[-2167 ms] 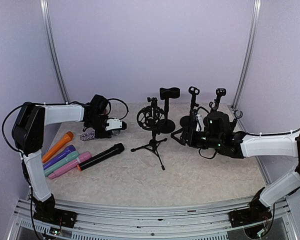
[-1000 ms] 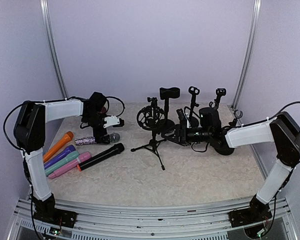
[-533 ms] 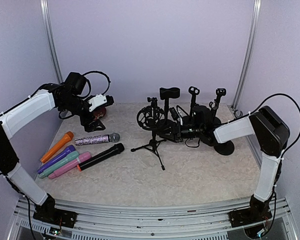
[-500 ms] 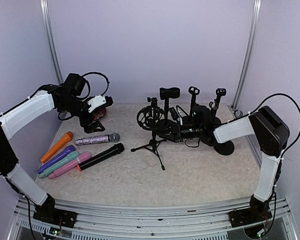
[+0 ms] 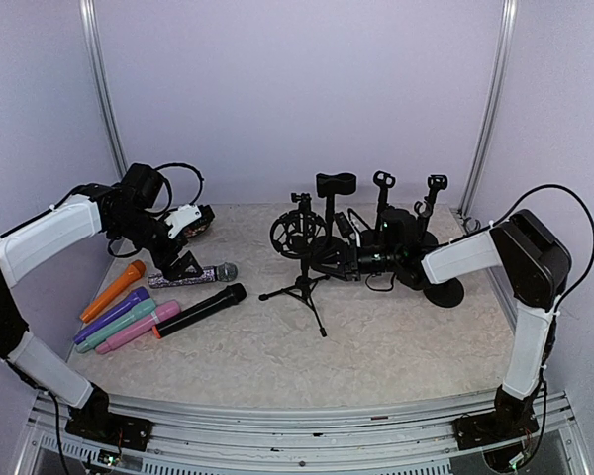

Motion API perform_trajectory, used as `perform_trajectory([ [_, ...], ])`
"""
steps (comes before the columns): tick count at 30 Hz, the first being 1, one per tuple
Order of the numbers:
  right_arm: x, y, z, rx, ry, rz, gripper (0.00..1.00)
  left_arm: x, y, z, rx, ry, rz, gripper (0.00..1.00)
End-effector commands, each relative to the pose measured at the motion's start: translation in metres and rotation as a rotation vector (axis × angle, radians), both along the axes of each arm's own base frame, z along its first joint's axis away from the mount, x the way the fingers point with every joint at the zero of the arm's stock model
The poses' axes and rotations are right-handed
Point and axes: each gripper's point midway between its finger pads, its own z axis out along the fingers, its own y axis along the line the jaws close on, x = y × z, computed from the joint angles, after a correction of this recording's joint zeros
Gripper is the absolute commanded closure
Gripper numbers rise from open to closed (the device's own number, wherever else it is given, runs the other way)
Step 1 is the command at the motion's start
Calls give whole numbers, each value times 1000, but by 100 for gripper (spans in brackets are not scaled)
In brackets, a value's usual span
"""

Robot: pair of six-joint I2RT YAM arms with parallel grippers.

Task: Remove the microphone from the stand

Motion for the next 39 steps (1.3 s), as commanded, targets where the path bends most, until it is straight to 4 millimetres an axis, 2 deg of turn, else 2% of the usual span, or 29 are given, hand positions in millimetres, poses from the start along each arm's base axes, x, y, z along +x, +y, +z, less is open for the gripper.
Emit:
perform_trajectory([
  [1,6,-3,6,20,-29,-21,85,4,2,7,-24,-22,46,1],
  [4,5,-5,9,20,-40,-38,94,6,5,7,-13,-28,67,1],
  [8,4,-9,9,9,-64,-63,100,2,10,1,10,-28,72,1],
  [18,7,-8,-11,-192,-211,-132,100,-7,8,2,-4,-15,44,1],
  [24,13,-16,-34,-353,-303,-168,100,-8,10,-1,8,-8,46,1],
  [32,19,-28,-50,-480,-391,-207,100,-7,13,-3,15,-3,46,1],
  [39,12,-26,-60,-603,-531,-220,100,-8,14,-2,14,1,46,1],
])
